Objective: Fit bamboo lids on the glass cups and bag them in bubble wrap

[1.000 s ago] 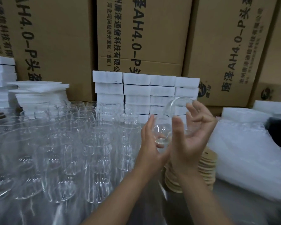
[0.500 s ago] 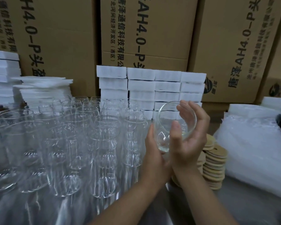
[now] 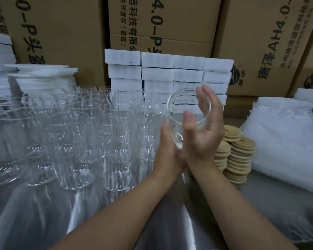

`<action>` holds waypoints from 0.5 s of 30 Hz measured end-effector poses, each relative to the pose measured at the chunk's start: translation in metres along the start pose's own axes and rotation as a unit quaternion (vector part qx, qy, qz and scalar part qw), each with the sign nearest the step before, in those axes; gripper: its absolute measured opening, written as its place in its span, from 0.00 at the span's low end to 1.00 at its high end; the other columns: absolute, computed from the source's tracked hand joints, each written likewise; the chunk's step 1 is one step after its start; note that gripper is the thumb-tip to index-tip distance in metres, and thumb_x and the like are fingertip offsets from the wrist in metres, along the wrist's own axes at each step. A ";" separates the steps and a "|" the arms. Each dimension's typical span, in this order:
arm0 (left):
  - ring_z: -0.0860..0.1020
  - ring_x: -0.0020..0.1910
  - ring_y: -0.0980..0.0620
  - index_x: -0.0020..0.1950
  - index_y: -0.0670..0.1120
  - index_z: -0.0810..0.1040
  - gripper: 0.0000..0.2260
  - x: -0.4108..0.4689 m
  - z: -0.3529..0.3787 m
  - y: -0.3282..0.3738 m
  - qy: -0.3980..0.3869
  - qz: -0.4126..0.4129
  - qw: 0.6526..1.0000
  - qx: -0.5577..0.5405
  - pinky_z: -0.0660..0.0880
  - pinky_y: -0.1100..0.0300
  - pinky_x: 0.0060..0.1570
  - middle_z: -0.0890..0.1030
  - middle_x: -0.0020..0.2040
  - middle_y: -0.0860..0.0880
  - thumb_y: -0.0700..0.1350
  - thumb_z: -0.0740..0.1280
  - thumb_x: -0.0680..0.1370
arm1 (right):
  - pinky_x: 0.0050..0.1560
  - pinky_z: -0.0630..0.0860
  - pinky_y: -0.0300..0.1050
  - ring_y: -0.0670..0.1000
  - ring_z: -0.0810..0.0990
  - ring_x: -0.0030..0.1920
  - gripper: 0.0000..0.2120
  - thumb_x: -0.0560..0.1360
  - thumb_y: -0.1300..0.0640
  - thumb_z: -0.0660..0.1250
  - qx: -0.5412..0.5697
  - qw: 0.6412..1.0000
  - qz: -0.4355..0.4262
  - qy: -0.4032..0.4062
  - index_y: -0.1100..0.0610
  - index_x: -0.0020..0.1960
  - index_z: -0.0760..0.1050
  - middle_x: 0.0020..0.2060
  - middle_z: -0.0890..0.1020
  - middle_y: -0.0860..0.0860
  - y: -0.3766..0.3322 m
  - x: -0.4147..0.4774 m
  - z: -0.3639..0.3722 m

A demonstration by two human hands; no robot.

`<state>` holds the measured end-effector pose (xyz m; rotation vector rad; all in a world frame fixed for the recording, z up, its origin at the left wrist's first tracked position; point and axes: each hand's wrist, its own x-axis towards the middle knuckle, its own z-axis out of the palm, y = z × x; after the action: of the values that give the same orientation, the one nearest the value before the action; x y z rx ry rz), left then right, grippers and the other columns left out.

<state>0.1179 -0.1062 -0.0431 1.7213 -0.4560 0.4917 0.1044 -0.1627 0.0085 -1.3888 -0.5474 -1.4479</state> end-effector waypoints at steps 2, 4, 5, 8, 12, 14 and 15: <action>0.75 0.60 0.51 0.70 0.44 0.61 0.43 0.001 0.000 0.000 -0.005 0.003 1.000 0.025 0.70 0.62 0.47 0.74 0.63 0.45 0.69 0.56 0.64 | 0.62 0.74 0.57 0.55 0.77 0.61 0.21 0.75 0.52 0.62 0.003 1.000 -0.007 0.004 0.62 0.63 0.69 0.59 0.77 0.57 0.000 -0.001 -0.001; 0.75 0.56 0.55 0.69 0.45 0.63 0.40 0.002 0.000 -0.001 -0.007 0.007 0.999 0.040 0.67 0.69 0.41 0.74 0.58 0.51 0.68 0.57 0.64 | 0.61 0.75 0.58 0.56 0.78 0.60 0.21 0.75 0.51 0.62 0.010 1.000 0.001 0.002 0.62 0.64 0.68 0.59 0.77 0.57 0.001 -0.001 -0.001; 0.74 0.53 0.56 0.69 0.45 0.63 0.40 0.003 0.000 -0.001 -0.005 0.008 0.999 0.049 0.65 0.71 0.38 0.72 0.55 0.53 0.68 0.57 0.64 | 0.61 0.75 0.58 0.56 0.78 0.59 0.22 0.75 0.51 0.62 0.011 1.000 0.009 -0.001 0.62 0.65 0.67 0.59 0.77 0.57 0.001 -0.002 -0.001; 0.71 0.43 0.66 0.68 0.44 0.64 0.40 0.004 0.000 -0.001 0.006 0.016 0.999 0.028 0.66 0.74 0.37 0.70 0.50 0.55 0.69 0.56 0.64 | 0.60 0.75 0.57 0.56 0.78 0.59 0.24 0.74 0.50 0.62 0.008 1.000 0.017 -0.011 0.62 0.66 0.66 0.58 0.77 0.57 0.001 -0.003 -0.001; 0.71 0.39 0.65 0.64 0.40 0.68 0.40 0.004 0.000 0.002 0.013 0.018 1.000 -0.009 0.66 0.76 0.36 0.71 0.46 0.51 0.70 0.56 0.64 | 0.61 0.74 0.50 0.54 0.78 0.59 0.22 0.74 0.50 0.62 0.006 0.999 0.018 -0.029 0.60 0.64 0.68 0.58 0.77 0.56 0.002 -0.004 -0.001; 0.75 0.40 0.62 0.63 0.40 0.68 0.45 0.005 0.000 0.005 0.022 0.002 0.998 -0.052 0.67 0.73 0.36 0.74 0.45 0.47 0.76 0.57 0.62 | 0.61 0.74 0.49 0.54 0.78 0.59 0.21 0.74 0.50 0.61 0.012 0.999 0.018 -0.036 0.59 0.64 0.68 0.58 0.77 0.57 0.003 -0.005 -0.002; 0.76 0.41 0.61 0.65 0.42 0.68 0.48 0.005 0.000 0.006 0.021 -0.007 0.998 -0.066 0.69 0.70 0.39 0.76 0.47 0.48 0.79 0.56 0.60 | 0.61 0.74 0.49 0.54 0.78 0.59 0.21 0.75 0.51 0.61 0.018 0.999 0.019 -0.038 0.59 0.64 0.68 0.58 0.78 0.58 0.004 -0.005 -0.002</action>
<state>0.1188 -0.1077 -0.0360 1.5833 -0.4352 0.4768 0.1062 -0.1641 0.0017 -1.4230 -0.5906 -1.3529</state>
